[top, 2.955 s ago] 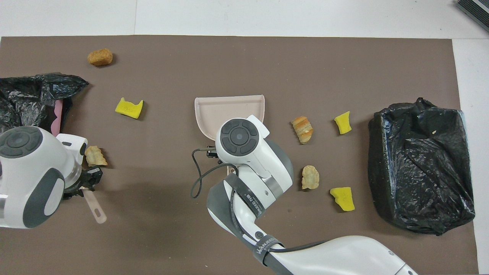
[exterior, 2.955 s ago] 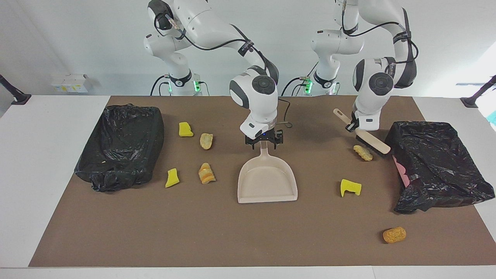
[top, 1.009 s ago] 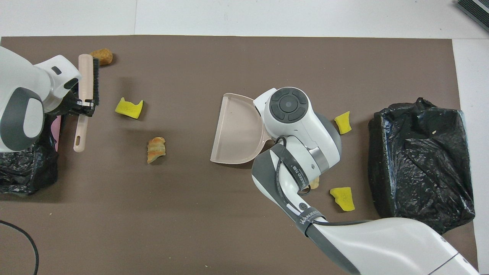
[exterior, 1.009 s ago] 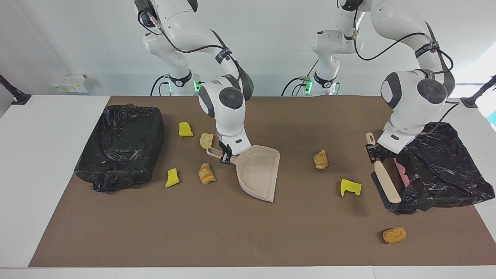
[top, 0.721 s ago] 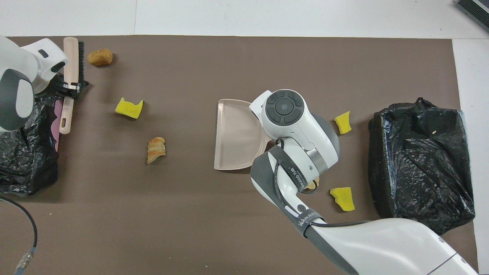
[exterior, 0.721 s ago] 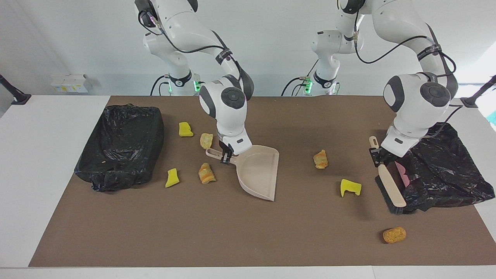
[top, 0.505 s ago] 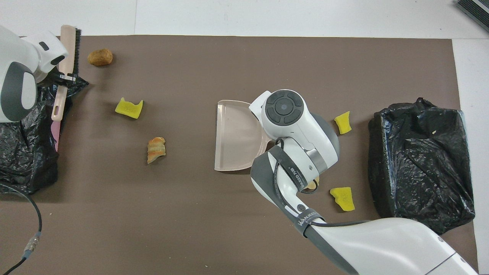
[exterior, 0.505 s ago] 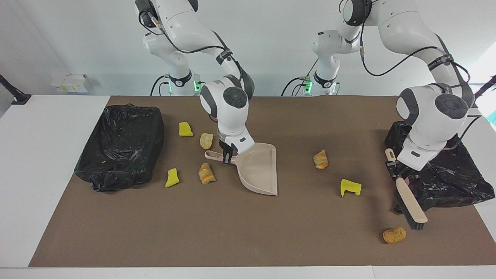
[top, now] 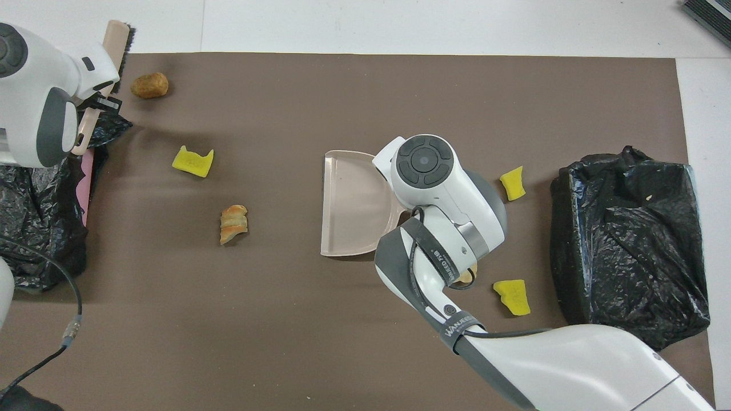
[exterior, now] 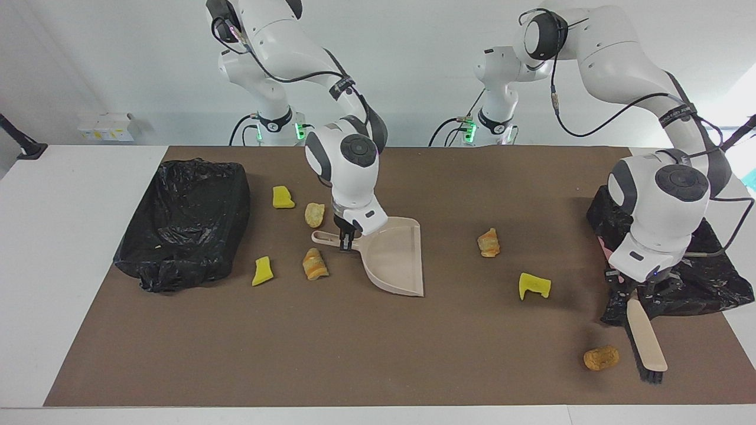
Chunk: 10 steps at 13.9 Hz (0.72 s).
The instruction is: Sweep and dump trash in bin
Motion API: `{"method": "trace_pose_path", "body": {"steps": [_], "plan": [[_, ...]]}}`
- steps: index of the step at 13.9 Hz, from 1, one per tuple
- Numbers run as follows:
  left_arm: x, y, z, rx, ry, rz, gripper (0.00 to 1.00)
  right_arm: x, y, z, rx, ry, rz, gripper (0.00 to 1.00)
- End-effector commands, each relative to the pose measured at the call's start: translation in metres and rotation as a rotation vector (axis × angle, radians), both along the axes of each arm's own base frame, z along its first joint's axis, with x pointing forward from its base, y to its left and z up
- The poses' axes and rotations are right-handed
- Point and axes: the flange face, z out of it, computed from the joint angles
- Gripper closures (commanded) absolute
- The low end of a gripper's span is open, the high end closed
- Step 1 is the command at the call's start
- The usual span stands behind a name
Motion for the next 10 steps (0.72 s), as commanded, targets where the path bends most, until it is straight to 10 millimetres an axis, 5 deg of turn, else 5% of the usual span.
{"method": "trace_pose_path", "body": {"steps": [1,4,10], "plan": [[0.013,0.003,-0.019,0.021,-0.014,-0.034,1.0,-0.004,-0.003,-0.006,-0.012,0.004,0.047,1.0],[0.008,0.001,-0.023,0.03,0.028,-0.033,1.0,-0.004,-0.003,-0.005,-0.012,0.004,0.047,1.0],[-0.028,-0.044,-0.024,0.031,0.183,-0.103,1.0,-0.004,-0.005,-0.006,-0.012,0.006,0.043,1.0]]}}
